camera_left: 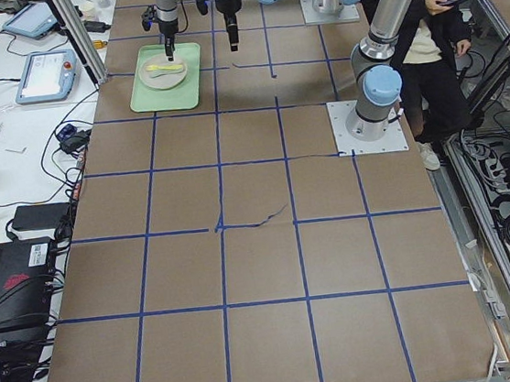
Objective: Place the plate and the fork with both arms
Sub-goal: 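Reach the right gripper down to the yellow fork on the plate, then close the right gripper on the yellow fork handle and lift it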
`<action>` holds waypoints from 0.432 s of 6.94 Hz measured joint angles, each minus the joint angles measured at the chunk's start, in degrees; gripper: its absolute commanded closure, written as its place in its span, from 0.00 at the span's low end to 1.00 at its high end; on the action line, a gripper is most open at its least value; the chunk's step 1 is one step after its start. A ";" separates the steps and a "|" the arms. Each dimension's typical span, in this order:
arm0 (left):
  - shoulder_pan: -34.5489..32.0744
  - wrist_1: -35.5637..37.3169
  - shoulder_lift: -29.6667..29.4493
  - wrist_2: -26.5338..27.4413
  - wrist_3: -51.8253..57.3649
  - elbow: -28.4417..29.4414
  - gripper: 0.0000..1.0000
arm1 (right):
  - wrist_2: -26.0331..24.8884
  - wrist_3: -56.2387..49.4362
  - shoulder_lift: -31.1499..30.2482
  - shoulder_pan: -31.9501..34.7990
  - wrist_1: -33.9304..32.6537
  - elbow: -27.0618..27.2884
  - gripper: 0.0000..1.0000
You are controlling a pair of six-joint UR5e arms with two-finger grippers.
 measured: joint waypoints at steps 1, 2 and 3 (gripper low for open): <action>0.00 0.01 -0.10 0.00 -0.02 -0.02 0.00 | 0.61 -0.38 0.48 0.05 -0.16 -0.01 0.46; 0.00 0.01 -0.17 -0.01 0.00 -0.03 0.00 | 0.86 -1.35 0.75 0.12 -0.31 0.00 0.46; 0.01 0.01 -0.20 -0.01 0.02 -0.03 0.00 | 1.03 -2.77 0.93 0.17 -0.35 0.04 0.46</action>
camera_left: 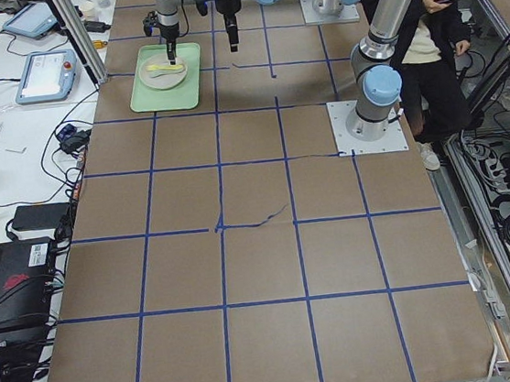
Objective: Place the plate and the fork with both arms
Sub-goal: 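Close the right gripper on the yellow fork handle and lift it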
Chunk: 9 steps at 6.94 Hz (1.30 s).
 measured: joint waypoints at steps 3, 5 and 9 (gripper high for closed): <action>0.00 0.00 -0.08 -0.06 0.01 -0.03 0.00 | 0.30 -1.74 1.02 0.15 -0.24 -0.07 0.46; 0.00 0.00 -0.11 -0.02 0.01 -0.07 0.00 | 0.84 -1.91 1.30 0.21 -1.01 -0.10 0.46; -0.01 0.00 -0.15 -0.02 0.00 -0.09 0.00 | 0.92 -2.43 2.25 0.29 -2.28 -0.11 0.69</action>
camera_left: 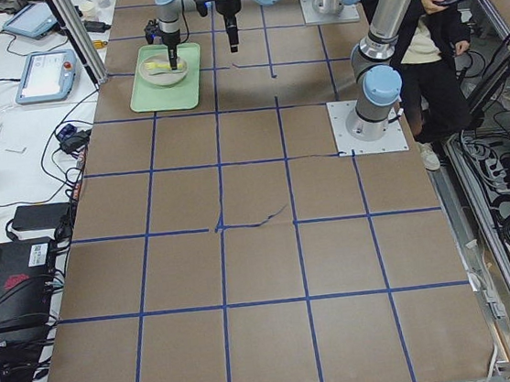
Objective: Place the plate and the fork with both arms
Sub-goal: 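Close the right gripper on the yellow fork handle and lift it, then move the fork with the right gripper beside the plate and lower it onto the tray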
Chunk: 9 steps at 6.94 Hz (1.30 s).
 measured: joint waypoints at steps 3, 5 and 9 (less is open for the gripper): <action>0.00 0.00 -0.04 -0.07 0.00 0.00 0.00 | -0.38 -1.42 -0.26 0.02 0.08 0.02 0.77; 0.00 0.00 -0.13 -0.07 0.01 0.00 0.00 | -0.44 -2.62 -1.45 -0.03 0.49 0.02 0.77; -0.11 0.02 -0.64 -0.07 0.01 0.00 0.00 | -1.94 -5.20 -6.79 -4.24 4.21 1.19 0.76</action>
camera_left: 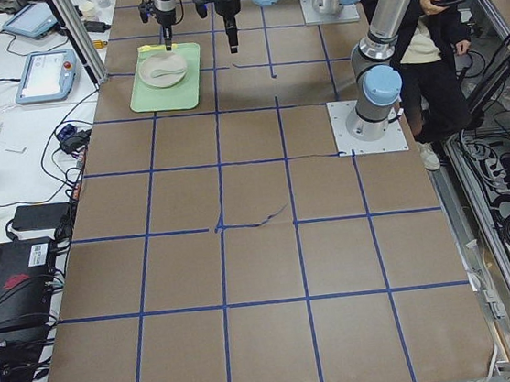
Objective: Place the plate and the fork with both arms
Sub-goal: 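Move the fork with the right gripper beside the plate and lower it onto the tray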
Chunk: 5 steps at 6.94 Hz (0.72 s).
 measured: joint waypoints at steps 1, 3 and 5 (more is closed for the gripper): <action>-0.32 0.04 -0.21 0.02 -0.02 0.00 0.00 | 0.11 -0.13 -0.26 -1.42 0.68 0.74 0.75; -0.92 0.06 -0.42 0.08 -0.08 0.00 0.00 | 0.48 0.03 0.42 -2.31 0.98 2.15 0.66; -1.01 0.07 -0.46 0.09 -0.09 -0.06 0.00 | 0.63 -0.28 1.71 -2.40 0.98 3.43 0.01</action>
